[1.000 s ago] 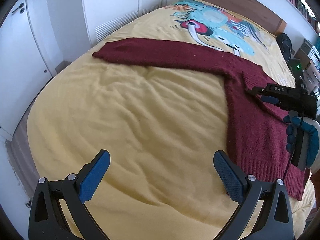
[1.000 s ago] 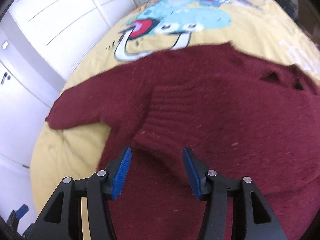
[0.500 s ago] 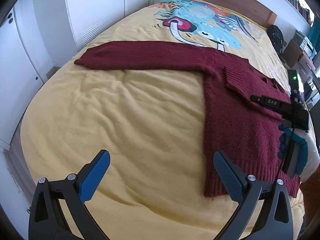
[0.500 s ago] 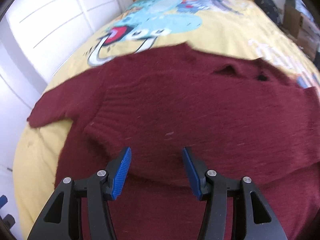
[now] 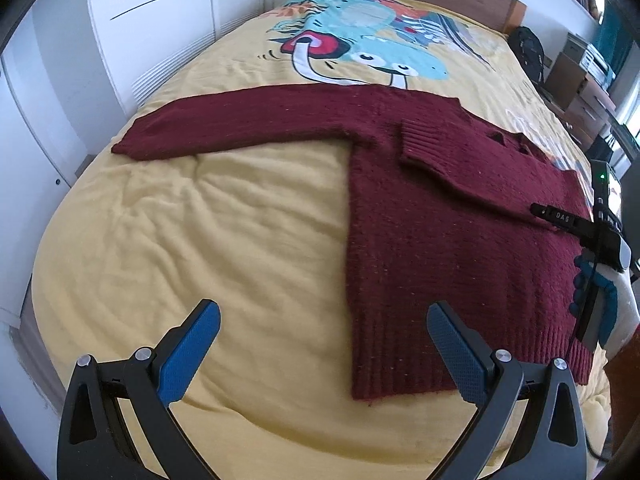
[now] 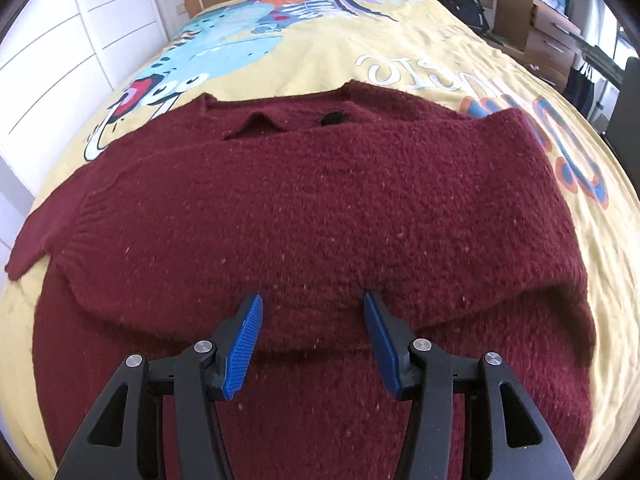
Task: Fold small clothes
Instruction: 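Lift the open right gripper away from the folded sleeve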
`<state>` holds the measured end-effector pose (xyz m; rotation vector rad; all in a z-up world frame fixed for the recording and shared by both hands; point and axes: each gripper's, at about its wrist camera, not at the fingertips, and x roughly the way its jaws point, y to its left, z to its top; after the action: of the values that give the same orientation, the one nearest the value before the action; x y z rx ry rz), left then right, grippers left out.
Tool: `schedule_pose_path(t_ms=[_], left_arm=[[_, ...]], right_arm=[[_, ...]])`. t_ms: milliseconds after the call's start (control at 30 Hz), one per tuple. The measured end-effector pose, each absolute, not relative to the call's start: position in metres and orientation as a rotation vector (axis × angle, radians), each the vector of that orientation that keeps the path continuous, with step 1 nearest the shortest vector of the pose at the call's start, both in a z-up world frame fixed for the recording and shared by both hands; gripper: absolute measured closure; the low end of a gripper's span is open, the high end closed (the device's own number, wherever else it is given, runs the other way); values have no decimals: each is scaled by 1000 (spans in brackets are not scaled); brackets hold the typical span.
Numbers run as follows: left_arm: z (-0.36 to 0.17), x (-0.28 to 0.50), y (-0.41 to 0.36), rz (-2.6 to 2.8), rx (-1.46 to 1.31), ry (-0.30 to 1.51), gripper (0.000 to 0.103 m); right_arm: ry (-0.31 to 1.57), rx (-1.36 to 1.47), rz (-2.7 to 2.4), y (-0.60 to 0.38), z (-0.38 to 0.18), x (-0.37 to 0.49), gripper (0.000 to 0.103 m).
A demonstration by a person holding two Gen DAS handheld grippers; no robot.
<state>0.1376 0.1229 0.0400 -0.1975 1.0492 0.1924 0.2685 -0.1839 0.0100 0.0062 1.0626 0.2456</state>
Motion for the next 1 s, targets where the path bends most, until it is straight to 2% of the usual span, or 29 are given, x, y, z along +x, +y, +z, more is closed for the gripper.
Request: schedule_pose_path(t_ms=[400, 1000], left_arm=[[55, 123, 115, 203, -236, 1029, 1], [83, 80, 120, 238, -236, 906, 1]], right_arm=[[1061, 14, 266, -187, 40, 223, 49], [988, 17, 252, -196, 87, 148, 48]])
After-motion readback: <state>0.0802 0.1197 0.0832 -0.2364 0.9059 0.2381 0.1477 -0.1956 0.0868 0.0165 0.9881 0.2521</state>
